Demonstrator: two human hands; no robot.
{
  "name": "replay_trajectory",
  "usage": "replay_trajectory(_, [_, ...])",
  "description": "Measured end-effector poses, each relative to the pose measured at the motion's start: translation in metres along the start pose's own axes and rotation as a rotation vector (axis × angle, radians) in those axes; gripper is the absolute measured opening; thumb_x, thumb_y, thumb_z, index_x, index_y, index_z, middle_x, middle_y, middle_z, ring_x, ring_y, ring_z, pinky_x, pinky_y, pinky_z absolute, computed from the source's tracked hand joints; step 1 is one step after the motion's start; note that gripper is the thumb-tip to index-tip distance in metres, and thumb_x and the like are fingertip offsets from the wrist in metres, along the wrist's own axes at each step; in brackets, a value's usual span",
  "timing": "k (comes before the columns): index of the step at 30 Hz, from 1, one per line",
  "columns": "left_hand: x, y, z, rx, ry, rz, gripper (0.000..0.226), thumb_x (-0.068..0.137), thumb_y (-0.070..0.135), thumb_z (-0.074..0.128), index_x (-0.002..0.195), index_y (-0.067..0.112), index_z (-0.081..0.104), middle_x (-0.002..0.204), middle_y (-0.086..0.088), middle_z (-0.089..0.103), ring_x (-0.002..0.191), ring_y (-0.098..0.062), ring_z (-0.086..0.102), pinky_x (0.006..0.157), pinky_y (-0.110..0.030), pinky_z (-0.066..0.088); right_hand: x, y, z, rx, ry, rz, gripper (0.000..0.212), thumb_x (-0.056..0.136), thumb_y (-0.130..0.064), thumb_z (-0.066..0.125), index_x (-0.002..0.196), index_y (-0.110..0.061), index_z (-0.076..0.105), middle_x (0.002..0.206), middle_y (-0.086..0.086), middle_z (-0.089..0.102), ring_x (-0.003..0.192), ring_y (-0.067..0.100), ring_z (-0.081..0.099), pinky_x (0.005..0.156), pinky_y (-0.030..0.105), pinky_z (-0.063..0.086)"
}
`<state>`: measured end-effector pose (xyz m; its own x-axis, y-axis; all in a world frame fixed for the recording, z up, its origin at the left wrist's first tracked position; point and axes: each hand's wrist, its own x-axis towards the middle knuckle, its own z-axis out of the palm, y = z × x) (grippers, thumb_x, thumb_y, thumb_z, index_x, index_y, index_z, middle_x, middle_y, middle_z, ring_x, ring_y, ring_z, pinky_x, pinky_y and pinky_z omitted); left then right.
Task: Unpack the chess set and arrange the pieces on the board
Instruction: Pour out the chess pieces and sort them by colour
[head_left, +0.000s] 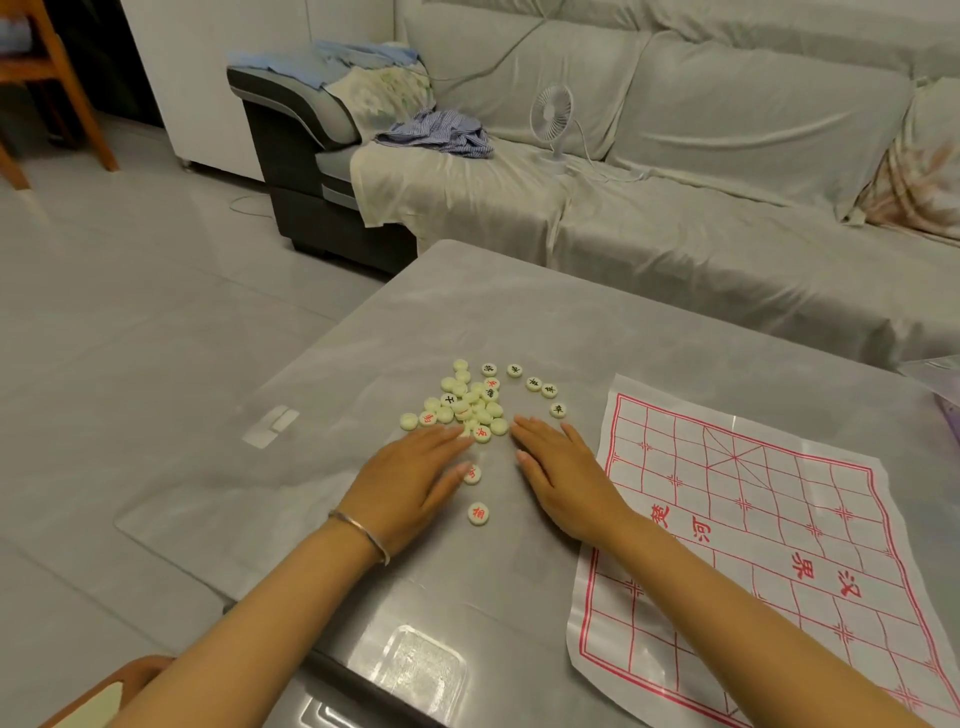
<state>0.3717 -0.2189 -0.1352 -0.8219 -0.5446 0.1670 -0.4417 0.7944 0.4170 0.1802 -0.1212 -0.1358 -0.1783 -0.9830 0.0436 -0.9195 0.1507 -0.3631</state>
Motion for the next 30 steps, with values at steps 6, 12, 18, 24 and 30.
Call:
replay_trajectory(6, [0.023,-0.008,-0.001,0.084,-0.034,-0.043,0.089,0.071,0.060,-0.007,0.140,0.025,0.038,0.146,0.009,0.037,0.137,-0.012,0.029,0.110,-0.023,0.018,-0.039,-0.022,0.000,0.217,-0.084,-0.031,0.041,0.102,-0.025,0.030,0.142,-0.032,0.033,0.149,-0.015,0.032,0.137,0.000,0.018,0.108,0.011,0.006])
replay_trajectory(12, [0.029,-0.007,-0.005,0.223,0.041,0.096,0.054,0.084,0.042,0.025,0.110,0.022,0.067,0.111,0.004,0.068,0.105,-0.020,0.061,0.088,-0.029,0.046,-0.007,-0.020,-0.004,0.149,-0.032,-0.114,0.048,0.100,-0.012,0.030,0.145,-0.028,0.027,0.153,-0.011,0.022,0.141,0.002,0.015,0.115,0.016,-0.001])
replay_trajectory(18, [0.035,-0.004,-0.011,0.258,0.036,-0.035,0.025,0.092,0.035,0.049,0.104,0.025,0.068,0.100,-0.001,0.063,0.099,-0.020,0.054,0.074,-0.022,0.033,0.007,-0.016,-0.001,-0.078,-0.106,-0.170,0.047,0.100,-0.019,0.027,0.147,-0.026,0.025,0.155,-0.009,0.021,0.144,0.005,0.007,0.114,0.023,-0.012])
replay_trajectory(24, [0.032,-0.008,-0.004,-0.079,0.104,-0.213,0.026,0.090,0.029,0.057,0.114,0.022,0.066,0.107,-0.003,0.067,0.098,-0.018,0.061,0.084,-0.026,0.046,-0.024,-0.014,-0.004,0.238,-0.167,-0.099,0.044,0.100,-0.019,0.026,0.138,-0.037,0.037,0.147,-0.020,0.032,0.132,-0.007,0.012,0.114,0.017,0.004])
replay_trajectory(30, [0.031,-0.010,-0.004,-0.478,0.276,-0.394,0.017,0.086,0.014,0.063,0.102,0.013,0.070,0.095,-0.005,0.071,0.077,-0.008,0.062,0.075,-0.017,0.047,-0.002,-0.013,-0.008,0.108,-0.056,-0.142,0.045,0.095,-0.021,0.033,0.140,-0.028,0.040,0.149,-0.012,0.034,0.137,0.005,0.028,0.116,0.024,0.012])
